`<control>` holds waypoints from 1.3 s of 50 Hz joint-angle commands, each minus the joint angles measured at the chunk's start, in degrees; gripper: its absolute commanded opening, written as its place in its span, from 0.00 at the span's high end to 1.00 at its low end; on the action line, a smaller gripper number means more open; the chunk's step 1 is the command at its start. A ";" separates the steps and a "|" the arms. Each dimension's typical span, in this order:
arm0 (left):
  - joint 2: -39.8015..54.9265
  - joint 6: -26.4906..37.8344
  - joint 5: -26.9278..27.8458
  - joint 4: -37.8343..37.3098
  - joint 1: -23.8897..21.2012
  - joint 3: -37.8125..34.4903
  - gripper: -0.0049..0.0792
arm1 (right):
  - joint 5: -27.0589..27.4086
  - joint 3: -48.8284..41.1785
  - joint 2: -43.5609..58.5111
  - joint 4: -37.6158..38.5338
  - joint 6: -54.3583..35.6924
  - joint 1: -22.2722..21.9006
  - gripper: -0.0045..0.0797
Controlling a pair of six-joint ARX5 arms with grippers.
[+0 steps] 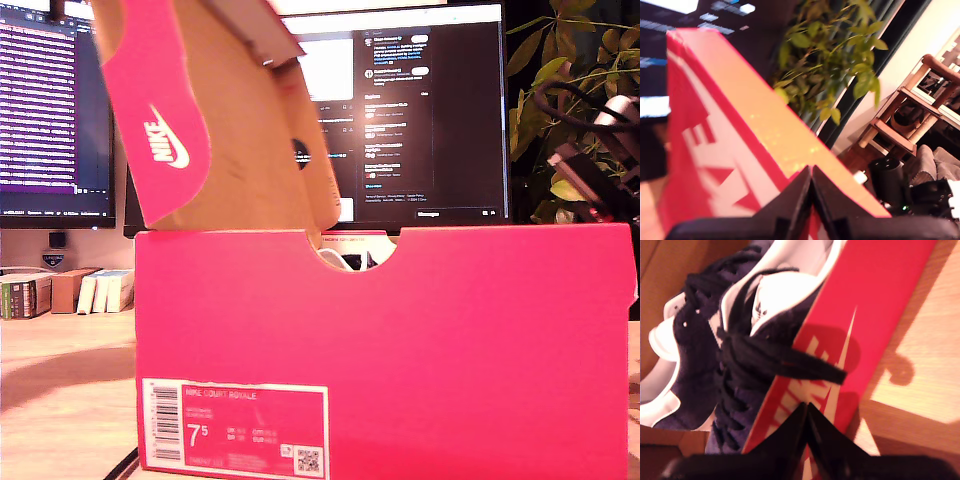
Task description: Close the red shoebox by pushing the lid with your left arm and holding the box in place with your right arm
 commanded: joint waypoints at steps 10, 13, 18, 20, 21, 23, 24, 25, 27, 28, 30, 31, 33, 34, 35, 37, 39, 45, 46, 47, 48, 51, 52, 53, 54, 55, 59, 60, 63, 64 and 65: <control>3.23 -1.36 -12.59 10.86 -7.15 -4.83 0.96 | -0.46 0.83 0.17 -1.66 -3.89 -10.69 0.96; 3.21 -0.20 -17.03 17.68 -8.61 -4.83 0.96 | -0.52 0.83 0.17 -1.70 -4.17 -13.18 0.96; 3.21 1.84 -21.51 28.28 -10.78 -4.83 0.96 | -0.61 0.83 0.17 -1.81 -4.76 -16.11 0.96; 3.19 2.95 -22.36 31.06 -11.13 -4.83 0.96 | -1.01 0.92 0.17 -1.88 -4.76 -16.87 0.96; 3.19 3.45 -22.84 31.93 -11.17 -4.83 0.96 | -1.29 0.98 0.17 -1.90 -4.74 -17.14 0.96; 3.19 3.45 -23.02 32.17 -11.06 -4.83 0.96 | -2.56 1.18 0.17 -1.95 -4.59 -17.40 0.96; 3.19 3.45 -22.99 31.74 -10.95 -4.83 0.96 | -3.41 1.31 0.17 -1.99 -4.59 -17.44 0.96; 3.19 4.11 -22.88 30.53 -10.75 -4.83 0.96 | -4.24 1.53 0.17 -2.14 -4.50 -17.44 0.96; 3.19 4.09 -22.69 27.63 -10.43 -4.83 0.96 | -6.27 2.08 0.17 -2.60 -4.46 -17.38 0.96; 3.19 4.11 -22.69 26.03 -10.23 -4.83 0.96 | -7.26 2.36 0.17 -2.67 -4.09 -17.29 0.96; 3.19 4.22 -22.71 22.49 -9.79 -4.83 0.96 | -9.84 3.02 0.17 -2.54 -3.37 -17.05 0.96; 3.19 4.33 -22.71 20.96 -9.57 -4.83 0.96 | -11.21 3.39 0.13 -2.49 -2.47 -16.96 0.96; 3.21 4.70 -22.71 18.16 -9.20 -4.83 0.96 | -13.38 4.42 0.11 -2.54 -1.40 -16.59 0.96; 3.21 4.70 -22.71 16.90 -9.07 -4.83 0.96 | -14.40 4.98 0.09 -2.51 -1.07 -16.46 0.96; 3.21 7.52 -22.71 15.89 -8.96 -4.83 0.96 | -15.45 5.57 0.07 -2.47 -0.42 -16.31 0.96; 3.21 8.66 -22.71 14.05 -8.94 -4.83 0.96 | -17.16 6.80 0.07 -2.49 0.81 -16.22 0.96; 3.21 9.97 -22.69 12.81 -8.94 -4.83 0.96 | -19.10 8.13 0.07 -2.51 2.45 -15.98 0.96; 3.21 10.56 -22.69 10.93 -8.94 -4.83 0.96 | -24.96 11.52 0.07 -2.56 5.03 -14.29 0.96; 3.21 10.56 -22.69 10.75 -8.94 -4.83 0.96 | -25.53 12.02 0.07 -2.54 5.14 -13.86 0.96; 3.21 10.56 -22.69 10.71 -8.94 -4.83 0.96 | -25.94 12.46 0.07 -2.56 5.14 -13.42 0.96; 3.21 10.56 -22.69 10.62 -8.94 -4.83 0.96 | -26.36 12.83 0.07 -2.62 5.14 -13.03 0.96; 3.21 10.56 -22.69 10.45 -8.94 -4.83 0.96 | -27.23 13.46 0.07 -3.02 6.49 -11.56 0.96; 3.21 10.56 -22.69 10.36 -8.94 -4.83 0.96 | -27.43 13.49 0.07 -3.04 6.95 -11.13 0.96; 3.21 10.56 -22.69 10.29 -8.94 -4.83 0.96 | -27.56 13.49 0.09 -3.21 7.15 -10.49 0.96; 3.21 10.56 -22.67 10.19 -8.94 -4.83 0.96 | -27.56 13.49 0.15 -3.61 7.28 -9.90 0.96; 3.21 10.56 -22.67 9.94 -8.94 -4.83 0.96 | -27.56 13.49 0.22 -4.09 7.21 -9.33 0.96; 3.21 10.54 -22.69 8.94 -8.94 -4.83 0.96 | -27.43 13.49 0.35 -6.47 5.31 -7.37 0.96; 3.21 10.54 -22.69 8.63 -8.94 -4.83 0.96 | -27.28 13.49 0.42 -6.97 4.79 -6.86 0.96; 3.21 10.56 -22.69 8.00 -8.94 -4.83 0.96 | -25.51 13.49 0.59 -8.79 3.85 -5.70 0.96; 3.21 10.56 -22.67 7.78 -8.94 -4.83 0.96 | -24.61 13.49 0.68 -9.46 3.19 -5.40 0.96; 3.21 10.56 -22.69 7.69 -8.94 -4.83 0.96 | -23.69 13.49 0.76 -10.29 2.69 -5.07 0.96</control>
